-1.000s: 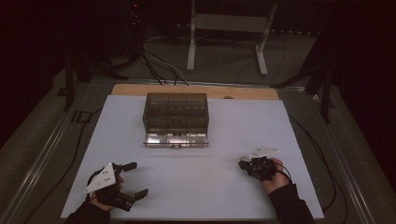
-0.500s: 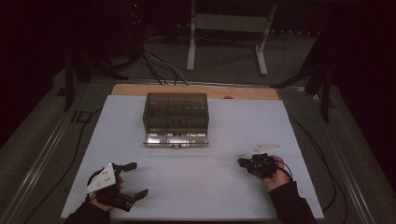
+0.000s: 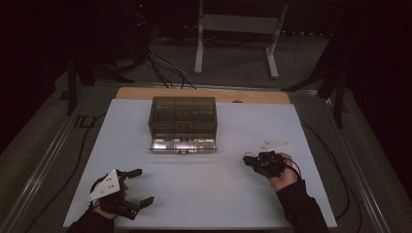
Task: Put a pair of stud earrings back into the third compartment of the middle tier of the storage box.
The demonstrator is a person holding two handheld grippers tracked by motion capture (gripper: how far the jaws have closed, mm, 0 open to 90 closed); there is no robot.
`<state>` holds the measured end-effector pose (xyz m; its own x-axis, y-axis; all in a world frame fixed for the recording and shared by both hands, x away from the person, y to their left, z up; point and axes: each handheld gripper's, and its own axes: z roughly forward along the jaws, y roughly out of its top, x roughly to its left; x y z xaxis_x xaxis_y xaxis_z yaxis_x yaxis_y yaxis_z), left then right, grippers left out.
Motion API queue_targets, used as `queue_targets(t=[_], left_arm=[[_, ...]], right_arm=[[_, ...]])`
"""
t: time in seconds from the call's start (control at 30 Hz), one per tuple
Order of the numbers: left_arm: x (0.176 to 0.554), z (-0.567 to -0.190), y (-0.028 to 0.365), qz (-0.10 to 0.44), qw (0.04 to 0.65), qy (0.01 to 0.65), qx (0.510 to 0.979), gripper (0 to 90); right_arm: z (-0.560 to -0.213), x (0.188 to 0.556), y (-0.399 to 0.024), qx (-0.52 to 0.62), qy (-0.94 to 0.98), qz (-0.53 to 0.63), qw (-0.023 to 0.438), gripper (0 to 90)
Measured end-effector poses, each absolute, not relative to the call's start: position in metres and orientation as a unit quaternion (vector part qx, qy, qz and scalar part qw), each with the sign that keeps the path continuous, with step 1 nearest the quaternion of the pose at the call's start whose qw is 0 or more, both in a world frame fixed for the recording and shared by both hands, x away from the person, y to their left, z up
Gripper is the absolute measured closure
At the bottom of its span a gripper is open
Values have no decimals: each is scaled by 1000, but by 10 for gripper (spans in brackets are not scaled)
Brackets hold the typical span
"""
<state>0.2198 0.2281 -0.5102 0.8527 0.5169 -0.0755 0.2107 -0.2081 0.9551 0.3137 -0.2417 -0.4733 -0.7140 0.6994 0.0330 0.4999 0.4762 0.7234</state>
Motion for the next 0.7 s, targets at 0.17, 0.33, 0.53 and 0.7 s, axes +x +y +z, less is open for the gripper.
queue_targets(t=[0.17,0.33,0.53,0.7], left_arm=[[220,-510,228,132,583,238,766,7],[219,-509,229,134,583,238,765,7],[219,-510,229,134,583,237,766,7],[219,-510,229,133,584,238,765,7]], right_arm=[[-462,320,-233,342,848,380,136,869],[-453,327,-223,333,850,383,139,869],[-446,334,-211,322,854,384,140,868],[-441,338,-202,314,856,386,140,868]])
